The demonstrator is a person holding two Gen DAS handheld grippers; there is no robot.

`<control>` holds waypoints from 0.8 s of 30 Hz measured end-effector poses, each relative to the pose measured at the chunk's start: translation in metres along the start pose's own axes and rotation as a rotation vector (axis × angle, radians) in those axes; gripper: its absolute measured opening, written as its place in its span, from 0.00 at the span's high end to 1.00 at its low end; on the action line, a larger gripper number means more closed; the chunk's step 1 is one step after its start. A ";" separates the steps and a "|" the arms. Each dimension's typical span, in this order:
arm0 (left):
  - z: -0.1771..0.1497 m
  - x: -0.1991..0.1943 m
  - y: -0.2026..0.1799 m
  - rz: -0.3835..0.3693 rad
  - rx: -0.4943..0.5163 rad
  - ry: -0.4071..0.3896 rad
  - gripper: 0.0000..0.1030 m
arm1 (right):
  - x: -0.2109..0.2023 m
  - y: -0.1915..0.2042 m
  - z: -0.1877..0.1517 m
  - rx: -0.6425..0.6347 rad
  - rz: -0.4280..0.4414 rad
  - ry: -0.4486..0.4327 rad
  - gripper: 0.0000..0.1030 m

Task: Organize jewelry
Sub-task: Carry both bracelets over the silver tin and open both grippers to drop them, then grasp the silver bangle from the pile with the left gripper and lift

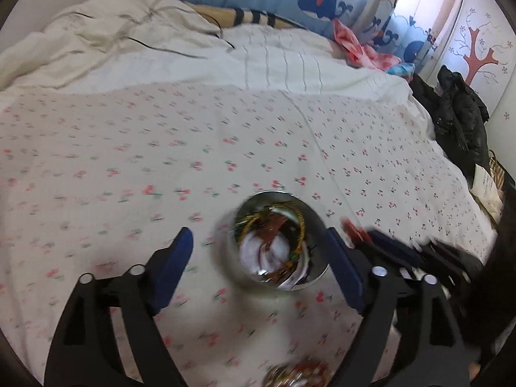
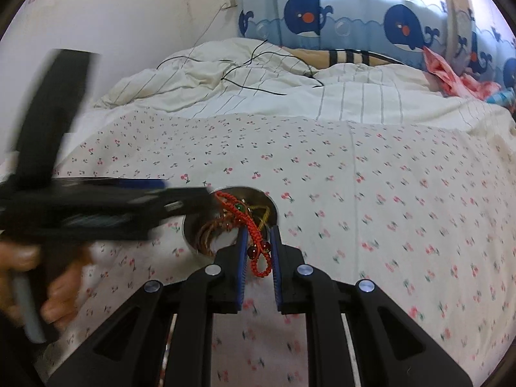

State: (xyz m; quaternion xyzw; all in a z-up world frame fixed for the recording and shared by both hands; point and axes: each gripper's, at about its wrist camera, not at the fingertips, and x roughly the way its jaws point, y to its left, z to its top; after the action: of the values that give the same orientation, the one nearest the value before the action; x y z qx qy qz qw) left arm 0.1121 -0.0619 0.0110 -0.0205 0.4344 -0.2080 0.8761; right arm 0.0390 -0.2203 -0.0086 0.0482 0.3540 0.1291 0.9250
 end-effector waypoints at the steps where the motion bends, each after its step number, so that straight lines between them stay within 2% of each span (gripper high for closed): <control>1: -0.003 -0.006 0.004 0.016 -0.003 -0.007 0.19 | 0.006 0.003 0.003 -0.006 0.000 0.005 0.86; 5: -0.031 -0.028 0.029 0.081 -0.025 0.004 0.18 | 0.034 0.013 0.008 -0.029 -0.002 0.062 0.85; 7: -0.050 -0.029 0.043 0.100 -0.053 0.035 0.18 | 0.046 0.016 0.007 -0.041 -0.019 0.098 0.74; 8: -0.058 -0.028 0.050 0.098 -0.075 0.054 0.18 | 0.044 0.016 0.005 -0.039 -0.025 0.090 0.61; 10: -0.074 -0.025 0.061 0.080 -0.128 0.106 0.18 | 0.026 0.013 -0.002 -0.016 -0.012 0.056 0.59; 13: -0.082 -0.022 0.060 0.081 -0.118 0.125 0.18 | -0.004 0.011 -0.017 -0.004 0.025 0.048 0.56; 15: -0.082 -0.027 0.052 0.060 -0.074 0.111 0.18 | -0.024 0.010 -0.038 0.003 0.073 0.084 0.56; 17: -0.086 -0.030 0.043 0.014 -0.033 0.119 0.18 | -0.036 0.010 -0.060 -0.010 0.074 0.114 0.56; 21: -0.101 -0.018 0.025 -0.075 0.038 0.207 0.19 | -0.040 -0.003 -0.091 0.048 0.039 0.173 0.56; 24: -0.109 -0.012 0.010 -0.112 0.087 0.251 0.35 | -0.041 -0.012 -0.082 0.101 0.040 0.136 0.54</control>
State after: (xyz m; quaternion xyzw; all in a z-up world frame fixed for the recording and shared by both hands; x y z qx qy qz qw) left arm 0.0252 -0.0325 -0.0504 0.0194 0.5295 -0.2759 0.8020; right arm -0.0429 -0.2434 -0.0453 0.0926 0.4211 0.1324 0.8925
